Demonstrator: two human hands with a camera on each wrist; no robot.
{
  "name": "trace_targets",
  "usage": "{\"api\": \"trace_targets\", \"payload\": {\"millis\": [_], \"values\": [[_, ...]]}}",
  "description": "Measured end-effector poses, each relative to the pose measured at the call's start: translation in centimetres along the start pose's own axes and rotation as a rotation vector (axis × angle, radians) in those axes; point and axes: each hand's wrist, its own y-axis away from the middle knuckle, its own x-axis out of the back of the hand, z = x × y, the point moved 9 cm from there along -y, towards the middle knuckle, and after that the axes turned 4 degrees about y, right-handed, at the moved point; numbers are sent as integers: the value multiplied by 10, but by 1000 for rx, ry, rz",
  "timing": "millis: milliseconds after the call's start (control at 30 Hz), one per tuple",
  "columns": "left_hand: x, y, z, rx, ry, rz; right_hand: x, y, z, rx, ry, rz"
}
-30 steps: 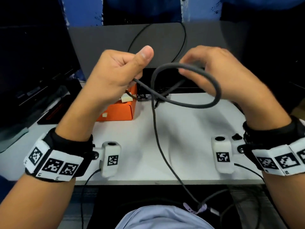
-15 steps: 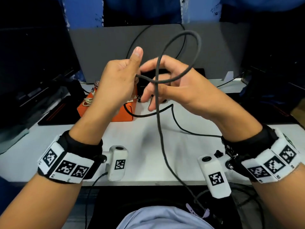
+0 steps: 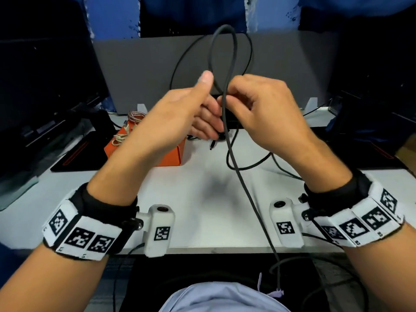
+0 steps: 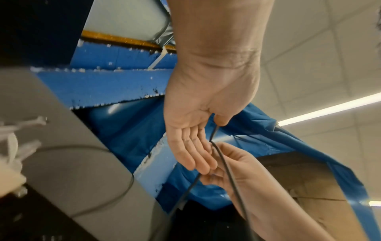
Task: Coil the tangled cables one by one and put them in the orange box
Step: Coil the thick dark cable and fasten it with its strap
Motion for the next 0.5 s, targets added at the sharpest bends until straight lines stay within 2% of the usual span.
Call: {"api": "trace_targets", "payload": {"millis": [100, 233, 300, 400, 500], "values": [[-14, 3, 2, -20, 73, -49, 1, -1, 0, 17, 74, -28], [-3, 2, 1, -74, 46, 51, -4, 1, -6, 52, 36, -62], [-6, 2, 0, -68, 46, 35, -6, 1, -2, 18, -27, -74], [-6, 1, 4, -87, 258, -29, 10, -4, 12, -19, -43, -4], [24, 1, 14, -121, 436, 32, 37, -11, 49, -135, 73, 15]]}}
